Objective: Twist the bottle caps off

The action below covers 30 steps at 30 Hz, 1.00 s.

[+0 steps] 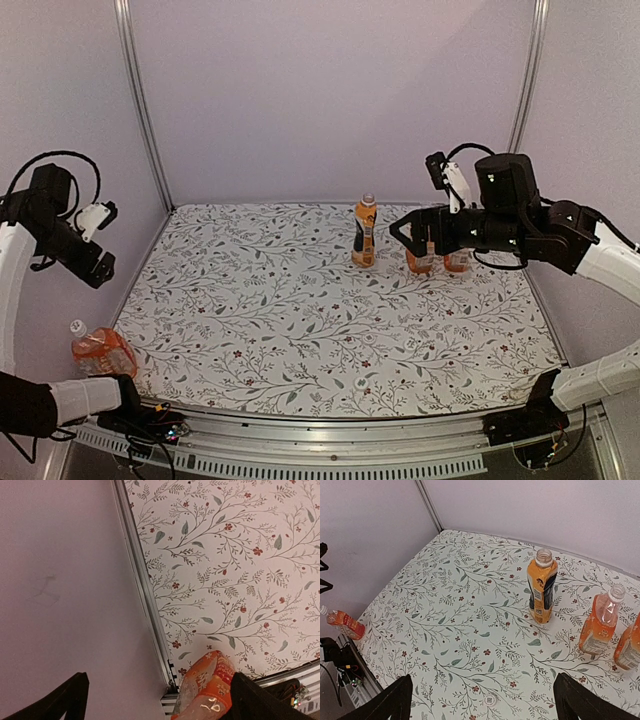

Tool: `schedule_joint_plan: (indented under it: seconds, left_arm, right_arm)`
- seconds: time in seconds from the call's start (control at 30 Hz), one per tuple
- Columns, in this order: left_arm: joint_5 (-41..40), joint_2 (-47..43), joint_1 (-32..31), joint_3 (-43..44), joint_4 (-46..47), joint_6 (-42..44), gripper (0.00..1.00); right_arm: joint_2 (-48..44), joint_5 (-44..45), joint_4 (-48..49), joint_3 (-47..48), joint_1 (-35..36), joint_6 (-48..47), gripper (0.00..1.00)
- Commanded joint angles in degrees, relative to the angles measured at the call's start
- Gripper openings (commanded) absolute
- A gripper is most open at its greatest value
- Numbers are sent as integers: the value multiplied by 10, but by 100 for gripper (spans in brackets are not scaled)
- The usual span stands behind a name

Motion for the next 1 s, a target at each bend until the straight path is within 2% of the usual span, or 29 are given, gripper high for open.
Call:
schedule_joint_plan:
  seconds: [0.0,0.27,0.43,0.57,0.77,0.87,0.97]
  left_arm:
    - [-15,-70,15,-49,-216,2,100]
    - [-69,-112,37,-143,-167,-25,100]
    - [-54,-112,59,-155,-156,-25,99]
    - [-36,-122,100,-162,-159,21,98]
    - [8,-119,156,-160,-167,60,93]
    - [37,-119,163,-159,-185,77,91]
    - [44,-104,167,-159,-189,86,85]
  right_arm:
    - [2,28,-17,0,27,9,99]
    - [21,75,-66,26,76,3,99]
    - [6,80,-69,11,79,17,99]
    - [5,80,-81,22,82,25,99]
    - [6,98,-93,32,88,26,99]
    - [7,105,-104,38,89,26,99]
    - [7,112,-111,43,90,27,99]
